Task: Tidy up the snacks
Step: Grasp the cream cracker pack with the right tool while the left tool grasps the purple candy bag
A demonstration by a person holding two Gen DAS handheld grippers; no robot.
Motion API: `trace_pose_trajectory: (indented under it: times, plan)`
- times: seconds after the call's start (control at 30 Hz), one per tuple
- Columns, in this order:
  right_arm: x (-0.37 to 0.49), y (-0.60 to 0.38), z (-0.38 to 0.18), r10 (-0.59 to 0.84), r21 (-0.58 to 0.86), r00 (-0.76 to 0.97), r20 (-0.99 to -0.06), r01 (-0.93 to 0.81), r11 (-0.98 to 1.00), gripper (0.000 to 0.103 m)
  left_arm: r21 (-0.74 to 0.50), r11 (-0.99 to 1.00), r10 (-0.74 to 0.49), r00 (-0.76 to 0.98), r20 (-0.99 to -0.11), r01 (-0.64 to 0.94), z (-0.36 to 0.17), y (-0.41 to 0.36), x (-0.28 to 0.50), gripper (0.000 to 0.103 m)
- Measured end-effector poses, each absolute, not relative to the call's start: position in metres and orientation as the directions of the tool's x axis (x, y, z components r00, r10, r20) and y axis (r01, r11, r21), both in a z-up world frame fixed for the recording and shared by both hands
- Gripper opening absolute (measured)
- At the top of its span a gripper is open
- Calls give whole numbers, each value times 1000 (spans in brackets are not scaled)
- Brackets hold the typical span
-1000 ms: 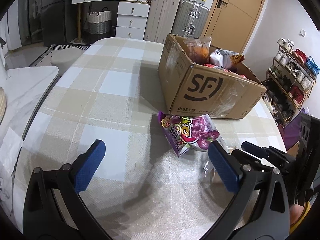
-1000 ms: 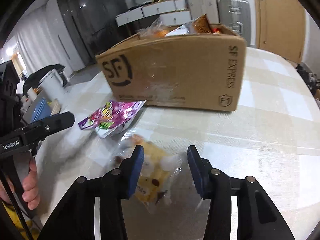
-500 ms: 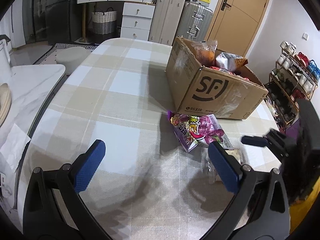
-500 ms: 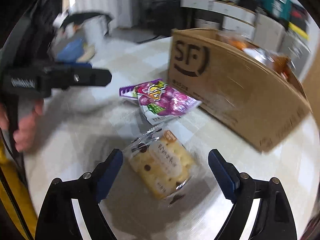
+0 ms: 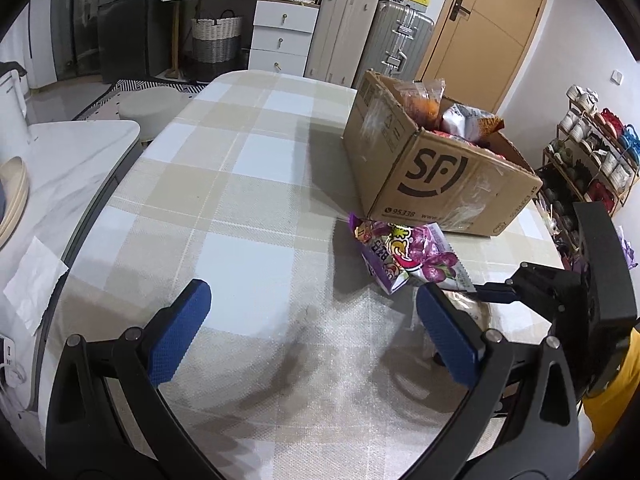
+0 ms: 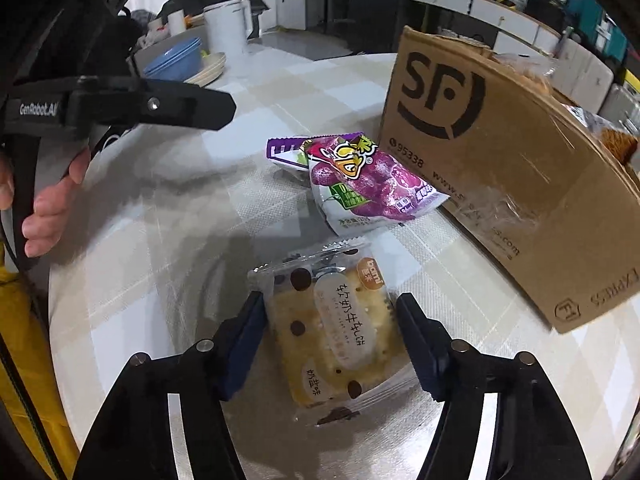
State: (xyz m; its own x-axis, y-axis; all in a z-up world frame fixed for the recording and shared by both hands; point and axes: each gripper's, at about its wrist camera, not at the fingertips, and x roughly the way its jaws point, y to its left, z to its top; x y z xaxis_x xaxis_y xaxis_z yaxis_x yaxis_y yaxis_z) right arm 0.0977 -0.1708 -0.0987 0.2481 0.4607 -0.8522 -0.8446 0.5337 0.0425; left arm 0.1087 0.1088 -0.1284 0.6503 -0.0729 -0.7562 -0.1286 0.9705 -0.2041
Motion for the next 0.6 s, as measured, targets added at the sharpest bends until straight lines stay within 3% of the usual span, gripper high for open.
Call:
trace_pose_trajectory:
  times: [0.37,0.6]
  plan:
    - [80,-246,-61,561,220,319,-764,-688,691,67,-222,975,-178,614,-769,5,-128,75,147,102]
    - [63,-295,-52,604,349,404,-687,-546,762,67,-240,970,-218,533,-817,28,-159,50,195,101]
